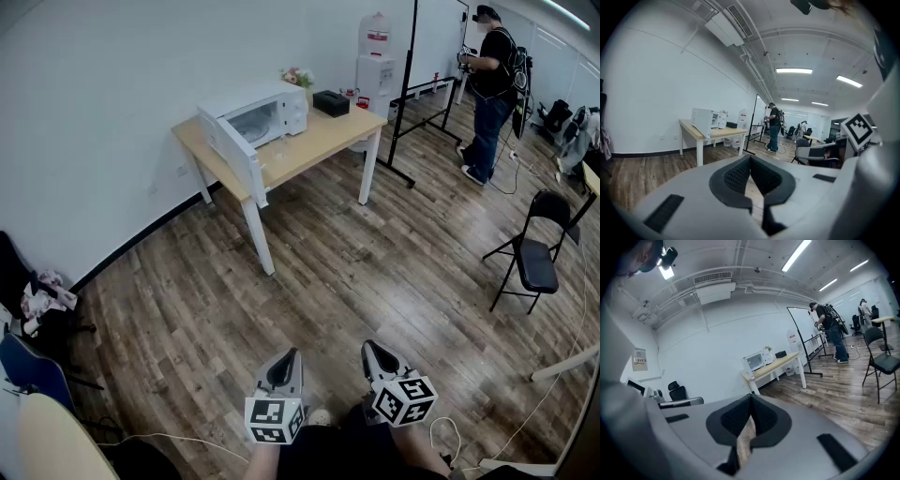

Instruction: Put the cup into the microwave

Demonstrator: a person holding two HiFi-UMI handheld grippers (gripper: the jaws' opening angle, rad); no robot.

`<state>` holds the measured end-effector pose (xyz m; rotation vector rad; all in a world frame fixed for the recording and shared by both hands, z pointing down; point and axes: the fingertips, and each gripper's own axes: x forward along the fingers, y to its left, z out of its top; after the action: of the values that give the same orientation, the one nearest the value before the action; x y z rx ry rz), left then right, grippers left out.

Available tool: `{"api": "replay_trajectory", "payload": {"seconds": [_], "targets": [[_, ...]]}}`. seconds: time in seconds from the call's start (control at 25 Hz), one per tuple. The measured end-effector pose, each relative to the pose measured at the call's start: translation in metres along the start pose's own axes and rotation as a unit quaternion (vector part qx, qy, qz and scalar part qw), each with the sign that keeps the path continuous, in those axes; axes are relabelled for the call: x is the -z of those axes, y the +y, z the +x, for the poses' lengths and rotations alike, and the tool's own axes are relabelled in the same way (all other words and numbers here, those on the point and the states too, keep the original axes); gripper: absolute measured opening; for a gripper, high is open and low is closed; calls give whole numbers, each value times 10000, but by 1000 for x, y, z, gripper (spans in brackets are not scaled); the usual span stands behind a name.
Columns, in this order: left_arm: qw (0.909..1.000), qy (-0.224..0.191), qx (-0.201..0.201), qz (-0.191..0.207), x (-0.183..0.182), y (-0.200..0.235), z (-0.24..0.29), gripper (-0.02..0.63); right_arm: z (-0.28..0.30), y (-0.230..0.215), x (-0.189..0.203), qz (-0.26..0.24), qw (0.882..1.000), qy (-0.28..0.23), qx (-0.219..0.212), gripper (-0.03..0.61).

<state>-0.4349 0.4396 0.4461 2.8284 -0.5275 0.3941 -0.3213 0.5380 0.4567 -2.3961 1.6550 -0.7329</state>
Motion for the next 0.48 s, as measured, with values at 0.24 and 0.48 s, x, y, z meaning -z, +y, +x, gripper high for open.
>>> {"api": "replay_trajectory", "payload": {"seconds": [0.24,0.48], "targets": [[9999,-83,62,49,-1,-4,-5,5,-5,6,0,42,10000,-26,-31,-8],[9999,-118,32,20,1,-6,-10,5,-15,7,9,98,9999,-13,91,-8]]}}
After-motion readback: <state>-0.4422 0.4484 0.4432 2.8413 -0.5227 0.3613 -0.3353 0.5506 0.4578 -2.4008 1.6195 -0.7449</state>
